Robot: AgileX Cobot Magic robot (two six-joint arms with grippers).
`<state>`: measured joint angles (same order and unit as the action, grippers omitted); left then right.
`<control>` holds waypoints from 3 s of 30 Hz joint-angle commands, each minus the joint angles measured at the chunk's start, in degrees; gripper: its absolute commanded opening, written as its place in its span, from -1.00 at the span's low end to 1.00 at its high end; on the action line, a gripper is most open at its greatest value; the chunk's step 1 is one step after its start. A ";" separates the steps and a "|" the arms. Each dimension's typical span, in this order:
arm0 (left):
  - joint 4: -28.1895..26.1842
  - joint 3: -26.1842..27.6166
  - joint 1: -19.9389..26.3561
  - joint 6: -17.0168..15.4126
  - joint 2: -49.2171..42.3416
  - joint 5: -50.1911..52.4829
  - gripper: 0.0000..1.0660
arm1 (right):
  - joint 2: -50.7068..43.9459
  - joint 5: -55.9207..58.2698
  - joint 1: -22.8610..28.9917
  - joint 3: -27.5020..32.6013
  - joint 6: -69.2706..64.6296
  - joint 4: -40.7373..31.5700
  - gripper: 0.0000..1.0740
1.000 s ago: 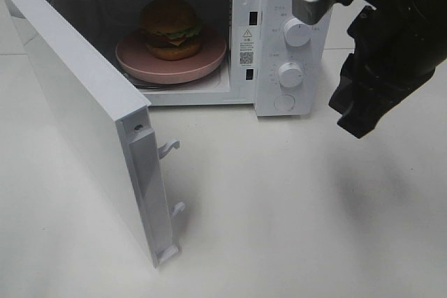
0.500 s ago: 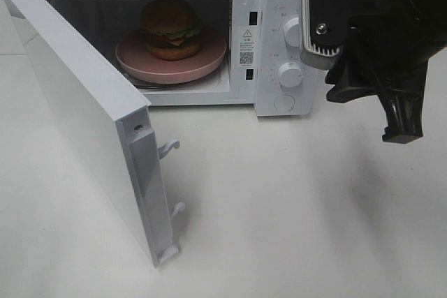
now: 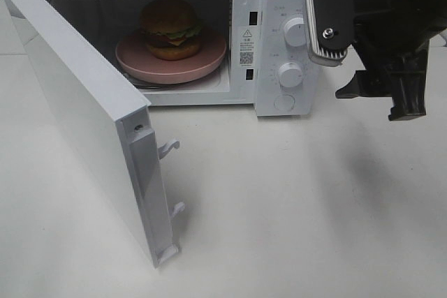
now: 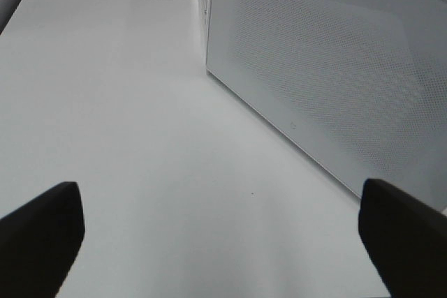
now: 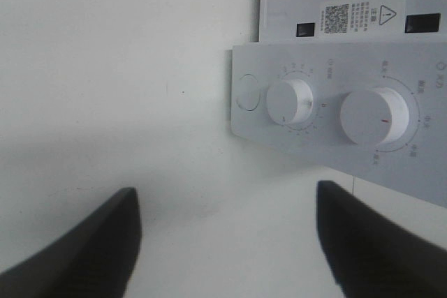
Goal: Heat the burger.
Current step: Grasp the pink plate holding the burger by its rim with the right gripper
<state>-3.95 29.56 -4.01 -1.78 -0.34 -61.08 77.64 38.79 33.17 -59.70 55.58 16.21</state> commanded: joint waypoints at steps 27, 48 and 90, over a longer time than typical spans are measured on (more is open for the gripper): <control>-0.29 -0.06 0.40 0.00 -0.80 -0.11 0.88 | 6.70 -9.45 3.38 -0.34 0.29 6.42 0.71; -0.29 -0.06 0.40 0.00 -0.80 -0.11 0.88 | 15.01 -18.51 4.41 -1.49 -0.17 9.40 0.63; -0.29 -0.06 0.40 0.00 -0.80 -0.11 0.88 | 36.44 -23.49 8.77 -19.08 -4.87 14.32 0.58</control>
<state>-3.95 29.56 -4.01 -1.78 -0.34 -61.08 113.39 16.04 41.83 -77.46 51.11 29.56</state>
